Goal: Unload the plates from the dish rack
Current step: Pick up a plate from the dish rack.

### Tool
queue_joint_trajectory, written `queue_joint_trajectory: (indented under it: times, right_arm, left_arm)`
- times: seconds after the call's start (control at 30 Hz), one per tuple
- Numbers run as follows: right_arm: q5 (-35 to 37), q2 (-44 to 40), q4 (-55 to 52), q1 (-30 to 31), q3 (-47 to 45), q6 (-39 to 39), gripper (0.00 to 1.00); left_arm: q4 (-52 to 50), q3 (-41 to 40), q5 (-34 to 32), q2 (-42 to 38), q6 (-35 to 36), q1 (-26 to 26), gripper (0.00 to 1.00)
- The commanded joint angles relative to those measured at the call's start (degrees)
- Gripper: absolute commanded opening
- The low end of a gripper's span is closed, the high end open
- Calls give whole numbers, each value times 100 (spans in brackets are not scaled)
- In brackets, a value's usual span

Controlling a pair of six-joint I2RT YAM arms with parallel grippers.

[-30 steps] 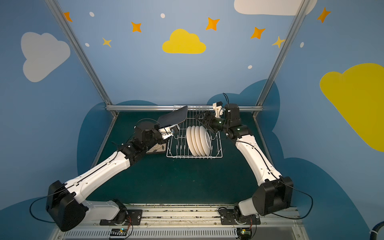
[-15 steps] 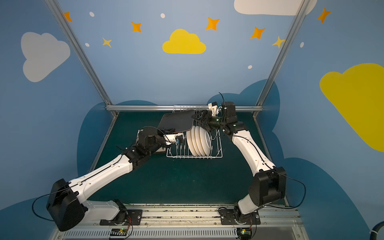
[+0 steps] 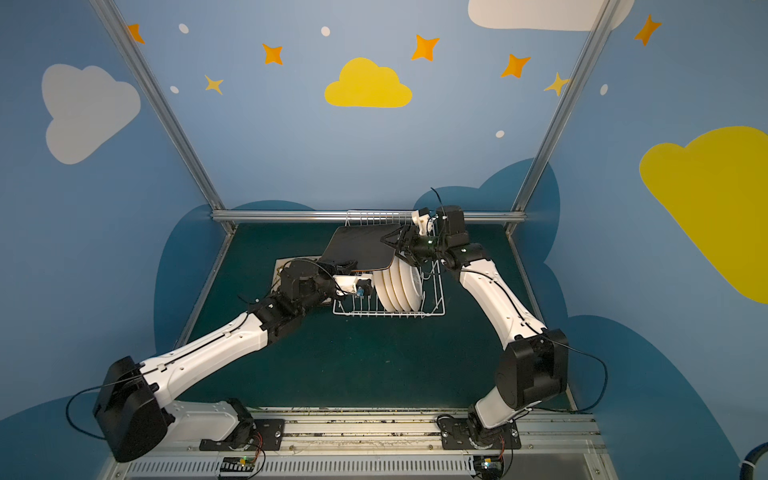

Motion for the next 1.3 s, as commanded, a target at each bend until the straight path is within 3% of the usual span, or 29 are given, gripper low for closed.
queue_joint_trajectory:
  times: [0.0,0.37,0.67,0.9,0.93,1.07,1.17,1.27]
  right_arm:
    - [134,132,-101,83,113,3,58]
    - [190,366,0,224,137,248,37]
    - [118,403,105,234,156,340,15]
    - [29,289,348,221,32,430,0]
    - [5,276,378,207,29,461,0]
    - [-92,194,829,142,-141,748,0]
    - [-198,174,1195,72,-204,989,0]
    - [-251,166,1542,2,-250,1235,0]
  left_arm:
    - [1373,102,31,-263,252,-51,3]
    - [1396,7,33,-270,259,-113,3]
    - [1405,-39,-21,-262,250,-124,3]
    - [1513,-109,-157,-234,229,-124,17]
    - [1511,-118,-194,-231,190,-119,20]
    - [1518,-127,-341,-242,66,-124,51]
    - [1526,-178,-482,-263,-78,-128,66]
    - [1511,-254,-529,-294,-166,-123,96]
